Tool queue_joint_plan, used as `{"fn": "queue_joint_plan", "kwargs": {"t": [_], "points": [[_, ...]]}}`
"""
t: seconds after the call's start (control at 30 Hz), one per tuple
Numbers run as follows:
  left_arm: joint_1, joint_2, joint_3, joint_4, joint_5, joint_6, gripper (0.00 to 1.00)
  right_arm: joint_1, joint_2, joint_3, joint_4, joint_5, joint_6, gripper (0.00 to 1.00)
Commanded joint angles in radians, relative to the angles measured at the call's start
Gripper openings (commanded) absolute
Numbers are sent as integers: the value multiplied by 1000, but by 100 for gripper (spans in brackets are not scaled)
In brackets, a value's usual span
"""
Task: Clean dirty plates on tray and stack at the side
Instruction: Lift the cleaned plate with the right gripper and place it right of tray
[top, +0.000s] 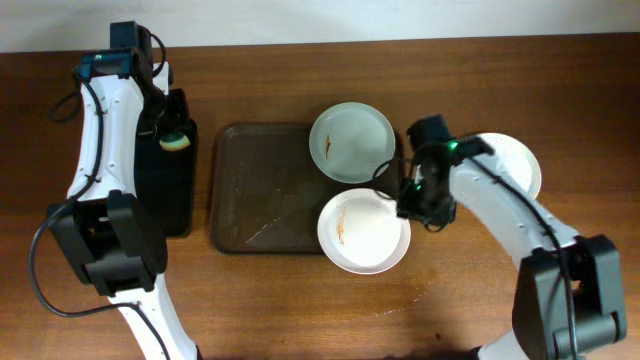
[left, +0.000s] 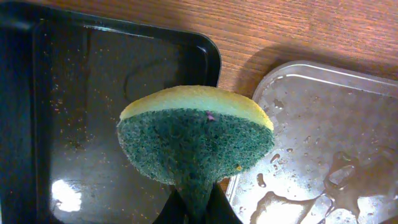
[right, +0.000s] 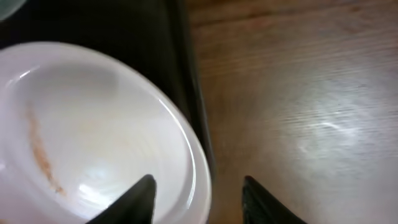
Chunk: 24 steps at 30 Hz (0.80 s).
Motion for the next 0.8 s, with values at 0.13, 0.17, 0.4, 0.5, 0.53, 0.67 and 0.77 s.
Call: {"fn": "queue_joint_plan", "kwargs": {"t": [0.13, 0.17, 0.4, 0.5, 0.53, 0.67, 0.77], "points": [[7, -4, 17, 0, 11, 19, 1, 87, 2, -119, 60, 19, 126, 34], [7, -4, 17, -1, 11, 19, 1, 99, 2, -127, 59, 19, 131, 28], [7, -4, 17, 3, 11, 19, 1, 242, 2, 44, 52, -11, 157, 4], [7, -4, 17, 10, 11, 19, 1, 333, 17, 111, 327, -7, 262, 4], [7, -4, 17, 10, 11, 19, 1, 359, 52, 111, 405, -7, 315, 4], [7, -4, 16, 7, 11, 19, 1, 419, 170, 110, 404, -8, 375, 4], [7, -4, 17, 7, 11, 19, 1, 420, 170, 111, 401, -10, 375, 30]]}}
